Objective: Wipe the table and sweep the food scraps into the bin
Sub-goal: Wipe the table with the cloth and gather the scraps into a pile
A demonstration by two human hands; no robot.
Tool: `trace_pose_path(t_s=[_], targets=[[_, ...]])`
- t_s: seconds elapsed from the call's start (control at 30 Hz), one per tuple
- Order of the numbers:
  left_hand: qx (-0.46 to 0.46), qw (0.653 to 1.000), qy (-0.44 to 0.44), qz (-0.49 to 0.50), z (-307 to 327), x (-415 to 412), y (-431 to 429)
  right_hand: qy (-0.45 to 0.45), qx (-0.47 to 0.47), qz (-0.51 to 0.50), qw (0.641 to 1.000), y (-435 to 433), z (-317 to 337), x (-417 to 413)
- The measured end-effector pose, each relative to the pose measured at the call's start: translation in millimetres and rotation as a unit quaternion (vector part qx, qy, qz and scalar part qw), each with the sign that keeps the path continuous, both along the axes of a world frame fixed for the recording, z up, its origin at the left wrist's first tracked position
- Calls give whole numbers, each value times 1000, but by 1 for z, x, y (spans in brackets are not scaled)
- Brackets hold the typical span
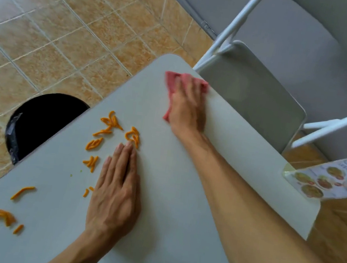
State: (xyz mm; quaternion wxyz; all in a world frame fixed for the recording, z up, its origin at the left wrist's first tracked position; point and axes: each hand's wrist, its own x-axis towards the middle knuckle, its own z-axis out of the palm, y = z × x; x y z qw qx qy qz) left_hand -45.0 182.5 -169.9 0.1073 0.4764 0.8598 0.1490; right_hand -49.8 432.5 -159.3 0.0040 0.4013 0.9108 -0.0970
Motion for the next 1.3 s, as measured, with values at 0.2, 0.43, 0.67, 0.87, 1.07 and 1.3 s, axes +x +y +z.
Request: trace_pose_path(t_s=[0.2, 0.43, 0.67, 0.87, 1.07, 1.3], targets=[[2, 1000, -2, 13, 1, 1, 2, 60, -39, 1, 997, -5, 4, 108], [-10, 1000, -7, 22, 3, 2, 1, 66, -15, -134, 989, -97, 2, 194], [-11, 1000, -3, 26, 1, 4, 0, 68, 78, -390, 915, -131, -9, 233], [-9, 1000, -3, 30, 0, 4, 0, 21, 40, -13, 999, -215, 2, 216], [-1, 999, -6, 34, 2, 3, -2, -18, 61, -375, 925, -281, 4, 249], [-9, 998, -55, -42, 16, -7, -25, 16, 15, -8, 1000, -306, 0, 214]])
